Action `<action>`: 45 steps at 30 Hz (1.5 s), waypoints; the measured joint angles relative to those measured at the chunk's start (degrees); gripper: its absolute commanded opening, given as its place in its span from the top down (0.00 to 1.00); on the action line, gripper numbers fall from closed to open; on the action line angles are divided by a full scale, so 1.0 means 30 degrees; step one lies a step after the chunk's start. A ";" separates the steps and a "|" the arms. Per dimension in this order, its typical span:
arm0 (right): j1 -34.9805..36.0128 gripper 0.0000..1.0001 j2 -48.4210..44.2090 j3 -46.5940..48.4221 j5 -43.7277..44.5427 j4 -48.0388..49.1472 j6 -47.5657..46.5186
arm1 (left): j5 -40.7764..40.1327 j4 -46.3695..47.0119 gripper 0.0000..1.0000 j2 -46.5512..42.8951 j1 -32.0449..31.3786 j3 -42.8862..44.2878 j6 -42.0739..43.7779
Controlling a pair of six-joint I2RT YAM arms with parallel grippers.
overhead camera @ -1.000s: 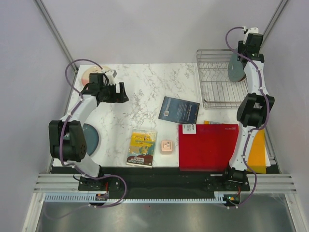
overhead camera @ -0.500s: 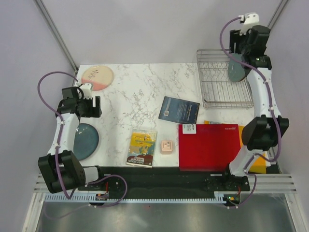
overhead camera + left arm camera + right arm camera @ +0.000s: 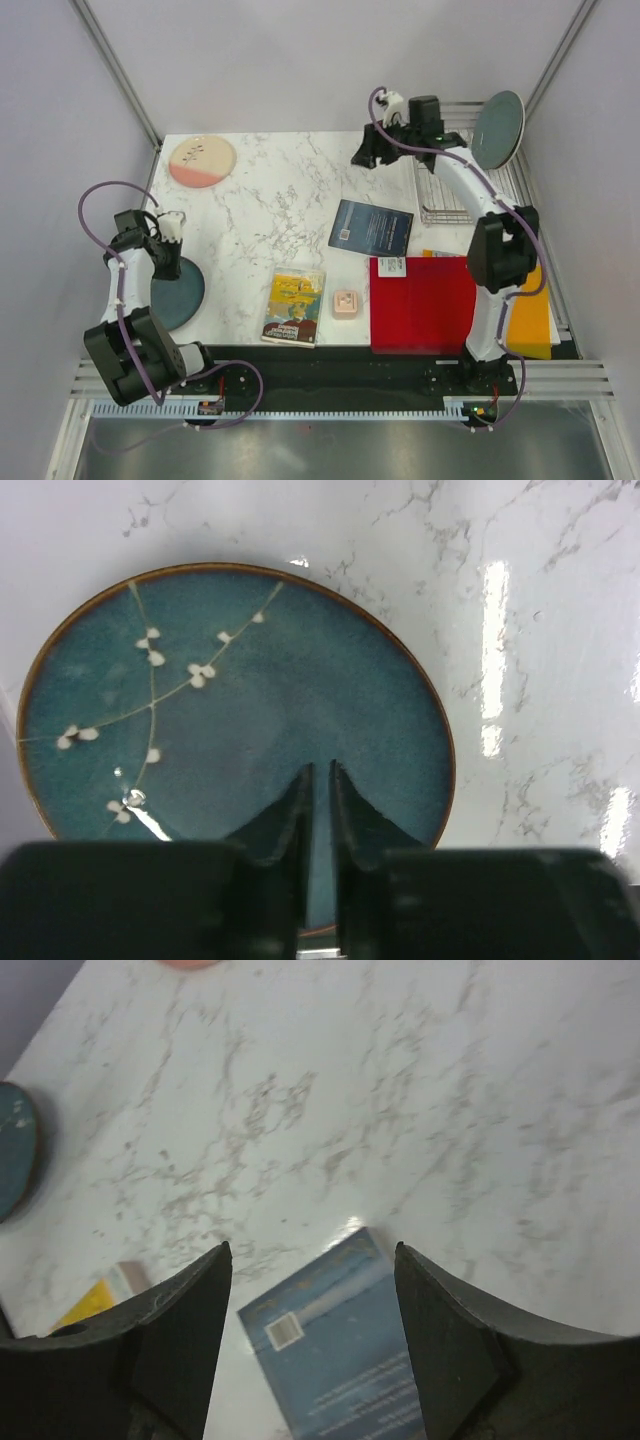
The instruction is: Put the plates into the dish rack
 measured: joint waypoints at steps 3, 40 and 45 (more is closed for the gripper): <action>0.1319 0.28 0.2820 0.0692 -0.2535 -0.0277 0.1661 | 0.0029 -0.0066 0.45 -0.0831 0.0357 -0.0175 0.0197; 1.5052 1.00 1.9438 1.3384 -0.1843 1.0987 1.7901 | 0.0182 -0.2288 0.00 -0.7016 -0.1151 0.6863 -0.5982; 1.5023 1.00 1.9402 1.3231 -0.1698 1.1052 1.8411 | 0.0189 -0.2310 0.00 -0.7155 -0.1151 0.6849 -0.6411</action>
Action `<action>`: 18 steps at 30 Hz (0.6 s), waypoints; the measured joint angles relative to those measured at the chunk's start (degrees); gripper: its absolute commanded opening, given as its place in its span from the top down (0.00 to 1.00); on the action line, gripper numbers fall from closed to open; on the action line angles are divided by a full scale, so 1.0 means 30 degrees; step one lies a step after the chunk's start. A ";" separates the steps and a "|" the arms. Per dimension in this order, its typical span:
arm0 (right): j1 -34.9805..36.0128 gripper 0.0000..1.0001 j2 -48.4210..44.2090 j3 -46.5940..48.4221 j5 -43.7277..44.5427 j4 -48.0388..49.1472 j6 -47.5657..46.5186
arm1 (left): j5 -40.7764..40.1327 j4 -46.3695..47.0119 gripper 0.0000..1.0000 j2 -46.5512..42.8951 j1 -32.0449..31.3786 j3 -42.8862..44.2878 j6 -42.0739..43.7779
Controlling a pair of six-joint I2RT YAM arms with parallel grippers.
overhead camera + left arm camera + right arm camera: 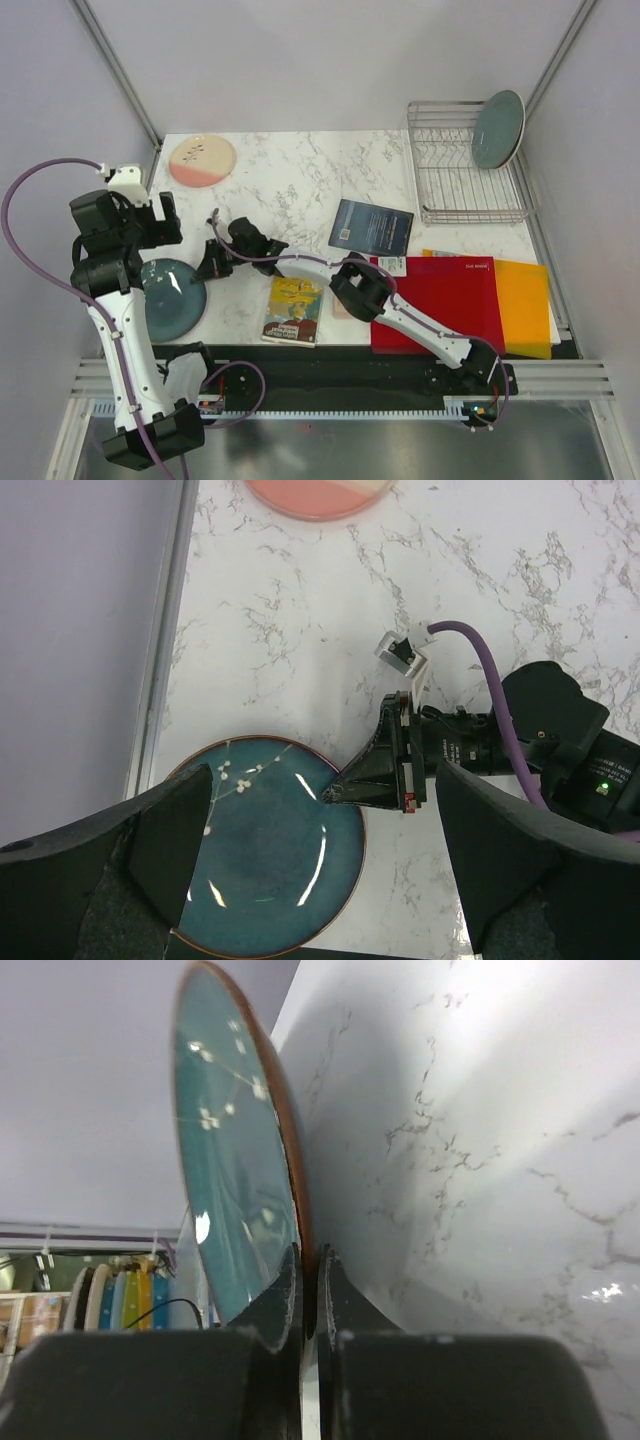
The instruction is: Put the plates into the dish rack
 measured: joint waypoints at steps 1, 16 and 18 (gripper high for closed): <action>0.0000 1.00 -0.0153 -0.0182 0.0219 -0.0087 -0.0029 | 0.0007 0.0015 0.00 -0.0007 0.0000 -0.0036 -0.0124; -0.9413 1.00 -0.4779 -0.5049 0.0656 -0.4371 -0.4080 | 0.3432 0.5355 0.02 0.3971 0.0007 -0.4226 -0.2091; -1.0950 1.00 -0.5260 -0.5413 0.1173 -0.4714 -0.4437 | 0.4233 0.6419 0.03 0.5238 0.0007 -0.4495 -0.2586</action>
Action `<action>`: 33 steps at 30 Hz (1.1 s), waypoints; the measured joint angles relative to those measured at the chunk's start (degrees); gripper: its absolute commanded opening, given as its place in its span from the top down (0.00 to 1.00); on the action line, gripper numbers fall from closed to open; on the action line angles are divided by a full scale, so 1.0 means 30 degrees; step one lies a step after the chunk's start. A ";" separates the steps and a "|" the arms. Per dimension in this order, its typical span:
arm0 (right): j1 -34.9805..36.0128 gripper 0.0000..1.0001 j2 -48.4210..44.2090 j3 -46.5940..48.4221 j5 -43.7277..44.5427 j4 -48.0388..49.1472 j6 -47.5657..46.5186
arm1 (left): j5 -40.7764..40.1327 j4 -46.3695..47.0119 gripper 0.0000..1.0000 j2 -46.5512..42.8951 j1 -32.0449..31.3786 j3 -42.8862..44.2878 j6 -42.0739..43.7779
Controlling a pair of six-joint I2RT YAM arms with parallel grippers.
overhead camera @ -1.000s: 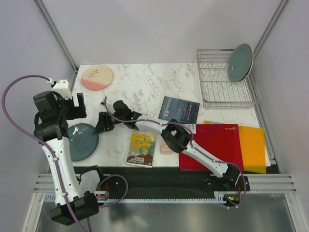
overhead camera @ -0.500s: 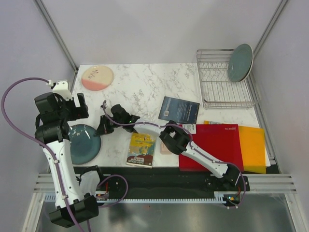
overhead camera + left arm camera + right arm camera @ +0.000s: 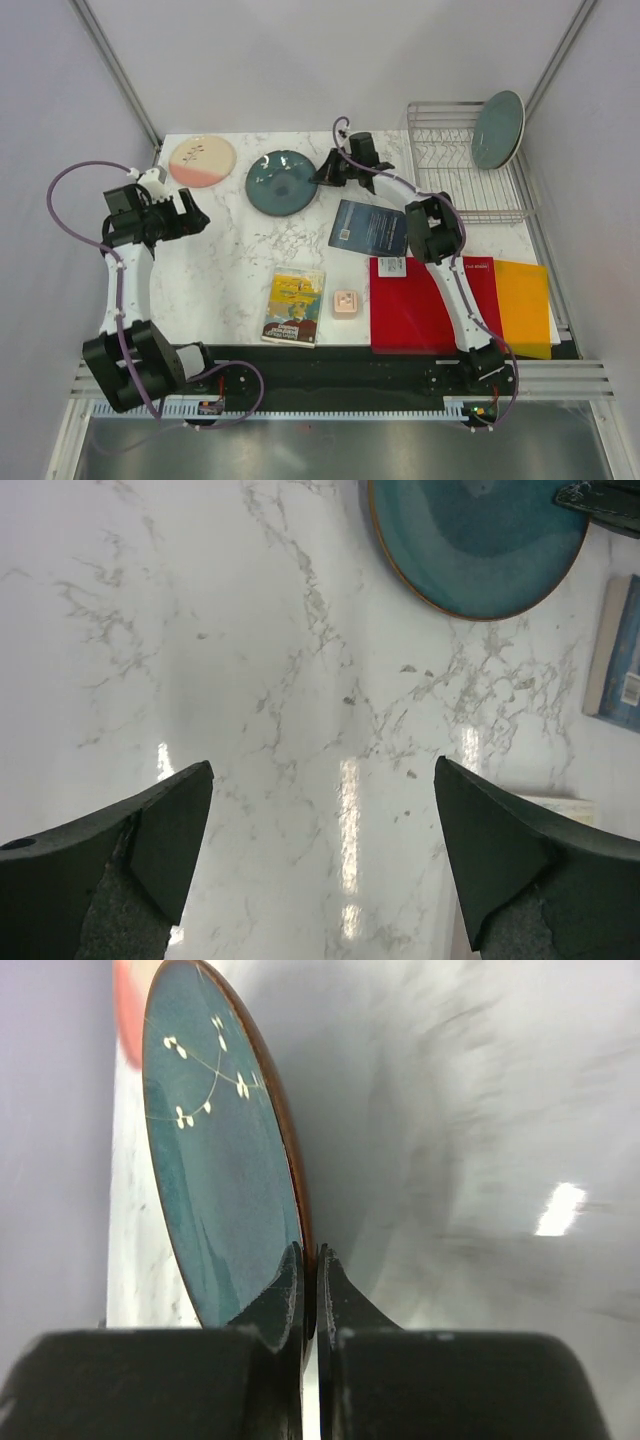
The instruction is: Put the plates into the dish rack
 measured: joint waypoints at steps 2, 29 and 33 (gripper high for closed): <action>-0.0816 1.00 -0.0386 -0.0219 0.0393 -0.0321 -0.0321 | 0.1013 0.1202 0.03 0.1311 0.0000 -0.0226 -0.0627; -0.5865 1.00 -0.9646 0.1916 0.6331 -0.8670 -0.9952 | 0.6885 0.6171 0.04 0.8218 -0.1282 0.1209 -0.5340; -0.7570 1.00 -1.1366 0.2951 0.9012 -0.9034 -1.2225 | 0.5421 0.6149 0.00 0.8451 -0.3155 0.1880 -0.4860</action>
